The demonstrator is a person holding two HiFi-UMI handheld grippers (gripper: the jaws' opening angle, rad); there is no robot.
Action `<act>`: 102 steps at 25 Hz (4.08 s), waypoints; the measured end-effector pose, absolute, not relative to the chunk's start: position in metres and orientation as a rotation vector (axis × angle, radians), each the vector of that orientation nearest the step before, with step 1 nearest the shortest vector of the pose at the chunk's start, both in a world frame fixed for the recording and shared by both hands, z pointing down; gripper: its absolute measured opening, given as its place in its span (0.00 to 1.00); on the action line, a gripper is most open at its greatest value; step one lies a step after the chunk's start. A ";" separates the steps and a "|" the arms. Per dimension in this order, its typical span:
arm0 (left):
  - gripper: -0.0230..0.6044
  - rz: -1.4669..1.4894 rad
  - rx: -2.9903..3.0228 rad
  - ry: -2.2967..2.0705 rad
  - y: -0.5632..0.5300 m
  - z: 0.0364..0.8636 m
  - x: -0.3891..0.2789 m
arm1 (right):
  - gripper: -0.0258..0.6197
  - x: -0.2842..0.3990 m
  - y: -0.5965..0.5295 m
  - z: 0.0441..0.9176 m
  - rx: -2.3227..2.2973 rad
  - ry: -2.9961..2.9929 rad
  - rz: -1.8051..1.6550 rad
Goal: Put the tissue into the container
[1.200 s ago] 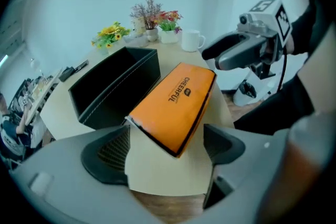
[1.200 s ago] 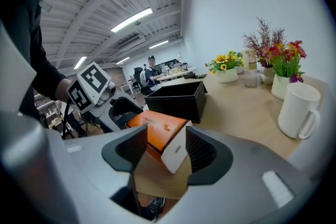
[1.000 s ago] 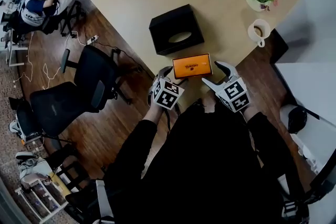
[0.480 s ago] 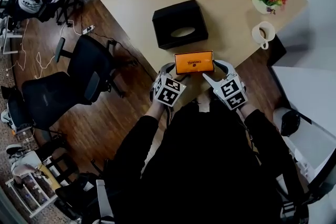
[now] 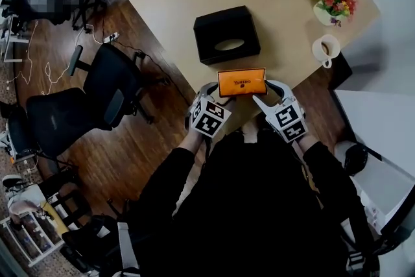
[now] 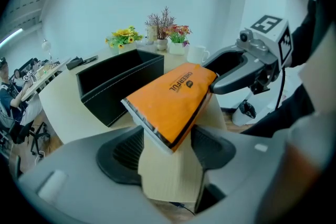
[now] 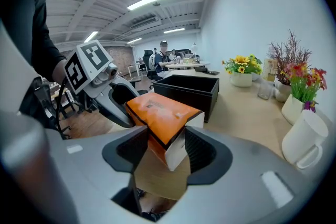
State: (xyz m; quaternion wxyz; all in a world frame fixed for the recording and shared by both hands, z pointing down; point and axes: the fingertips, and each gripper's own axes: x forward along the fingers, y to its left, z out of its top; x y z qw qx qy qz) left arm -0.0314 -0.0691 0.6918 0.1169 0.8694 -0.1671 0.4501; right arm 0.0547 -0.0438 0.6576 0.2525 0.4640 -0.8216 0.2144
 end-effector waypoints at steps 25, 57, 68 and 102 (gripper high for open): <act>0.45 1.199 2.732 -0.698 -0.096 0.549 -0.041 | 0.38 0.044 -0.068 0.513 1.338 -2.341 0.249; 0.45 1.165 2.787 -0.875 -0.178 0.481 -0.052 | 0.37 0.035 -0.150 0.443 1.291 -2.380 0.080; 0.45 1.217 2.680 -0.746 -0.209 0.558 -0.032 | 0.37 0.055 -0.186 0.518 1.268 -2.333 0.212; 0.43 1.442 2.468 -0.570 -0.223 0.648 -0.017 | 0.37 0.072 -0.207 0.613 1.166 -2.285 0.388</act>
